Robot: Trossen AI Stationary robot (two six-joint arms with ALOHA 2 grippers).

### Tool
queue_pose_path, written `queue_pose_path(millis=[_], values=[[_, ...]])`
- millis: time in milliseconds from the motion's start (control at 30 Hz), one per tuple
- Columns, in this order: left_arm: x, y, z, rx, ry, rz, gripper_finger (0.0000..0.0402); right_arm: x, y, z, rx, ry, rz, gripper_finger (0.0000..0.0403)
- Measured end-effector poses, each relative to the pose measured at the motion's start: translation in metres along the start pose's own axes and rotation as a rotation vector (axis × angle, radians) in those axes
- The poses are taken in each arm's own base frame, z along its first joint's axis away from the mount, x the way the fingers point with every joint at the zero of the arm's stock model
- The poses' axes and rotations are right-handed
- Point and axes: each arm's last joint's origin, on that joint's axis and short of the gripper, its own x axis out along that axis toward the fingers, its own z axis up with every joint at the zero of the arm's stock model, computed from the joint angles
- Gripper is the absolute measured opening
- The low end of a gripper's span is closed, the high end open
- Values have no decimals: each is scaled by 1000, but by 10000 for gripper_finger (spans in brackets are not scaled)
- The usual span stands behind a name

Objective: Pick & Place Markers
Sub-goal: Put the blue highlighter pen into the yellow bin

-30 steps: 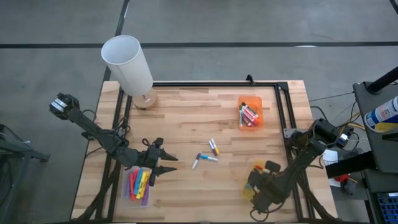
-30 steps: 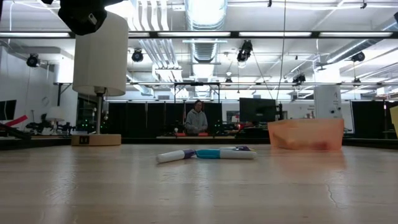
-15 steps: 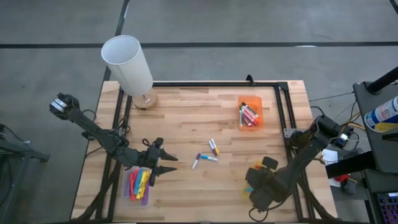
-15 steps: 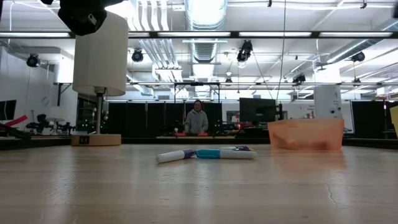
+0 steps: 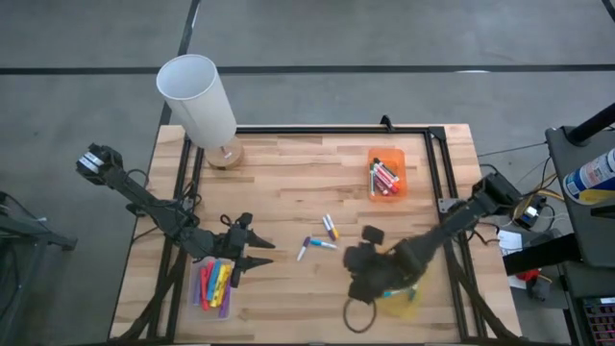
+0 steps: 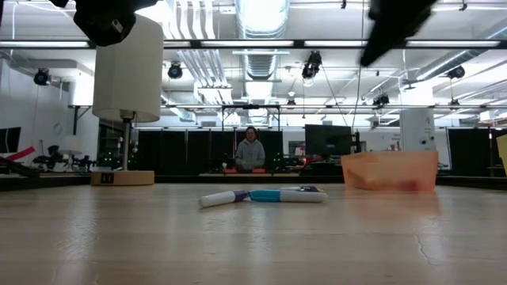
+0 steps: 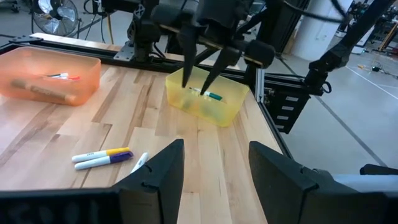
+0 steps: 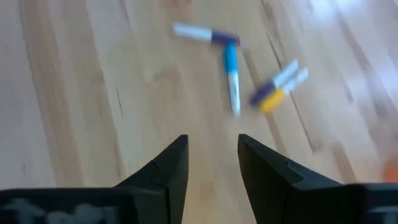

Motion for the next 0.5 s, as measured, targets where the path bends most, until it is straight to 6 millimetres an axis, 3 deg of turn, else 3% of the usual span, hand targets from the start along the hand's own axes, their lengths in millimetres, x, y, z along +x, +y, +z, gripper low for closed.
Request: queue_pose_path(millis=[267,500], values=[[0,0,0,0,-1,1,174,27,-20,32,-42,-71,-5,119],[0,0,0,1,2,1,174,53,-37,46,25,-118,-15,110]])
